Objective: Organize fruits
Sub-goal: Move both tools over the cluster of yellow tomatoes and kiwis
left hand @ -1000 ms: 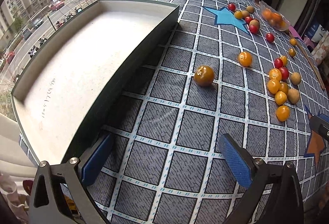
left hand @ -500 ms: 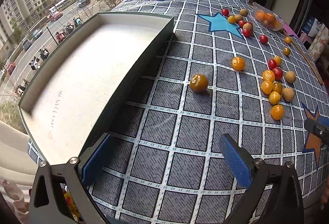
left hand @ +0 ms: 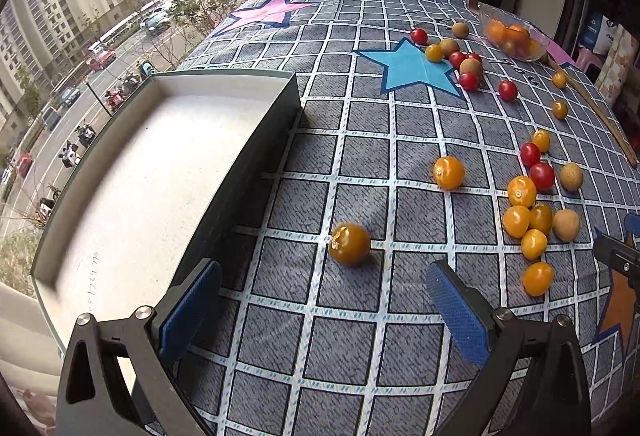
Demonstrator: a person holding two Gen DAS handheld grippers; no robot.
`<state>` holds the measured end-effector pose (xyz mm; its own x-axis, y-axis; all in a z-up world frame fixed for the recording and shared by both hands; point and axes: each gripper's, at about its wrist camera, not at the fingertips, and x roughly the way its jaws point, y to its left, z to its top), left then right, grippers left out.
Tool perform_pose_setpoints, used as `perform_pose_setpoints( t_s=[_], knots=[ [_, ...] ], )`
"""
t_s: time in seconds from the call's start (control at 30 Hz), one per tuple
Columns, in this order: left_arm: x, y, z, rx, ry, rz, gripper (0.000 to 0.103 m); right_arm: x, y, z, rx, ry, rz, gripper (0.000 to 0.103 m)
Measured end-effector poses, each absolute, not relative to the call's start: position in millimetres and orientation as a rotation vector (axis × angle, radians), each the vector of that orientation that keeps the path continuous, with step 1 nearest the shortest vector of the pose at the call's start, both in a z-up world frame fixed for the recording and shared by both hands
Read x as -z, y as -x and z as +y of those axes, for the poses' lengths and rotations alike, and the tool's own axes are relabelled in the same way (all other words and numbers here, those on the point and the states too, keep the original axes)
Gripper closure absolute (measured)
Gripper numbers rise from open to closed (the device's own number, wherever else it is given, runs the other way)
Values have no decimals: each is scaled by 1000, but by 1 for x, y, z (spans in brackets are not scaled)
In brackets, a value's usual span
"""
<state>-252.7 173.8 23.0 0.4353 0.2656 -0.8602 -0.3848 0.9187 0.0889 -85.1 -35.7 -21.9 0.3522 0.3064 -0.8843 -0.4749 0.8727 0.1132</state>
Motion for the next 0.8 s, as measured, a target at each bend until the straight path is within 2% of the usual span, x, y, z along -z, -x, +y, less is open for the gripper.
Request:
perform_pose_setpoints(
  t_s=[0.53,0.63,0.7,0.8],
  knots=[
    [-12,239,176,-423,115,1071,0,21,57,-19,-534,184,1088,2],
    [-9,236,176,-418,118,1075,0,25,55,-13,-549,193,1097,7],
    [-8,234,174,-414,113,1074,0,29,53,-10,-559,193,1107,16],
    [-6,230,171,-407,102,1072,0,31,50,-4,-553,206,1105,24]
  ],
)
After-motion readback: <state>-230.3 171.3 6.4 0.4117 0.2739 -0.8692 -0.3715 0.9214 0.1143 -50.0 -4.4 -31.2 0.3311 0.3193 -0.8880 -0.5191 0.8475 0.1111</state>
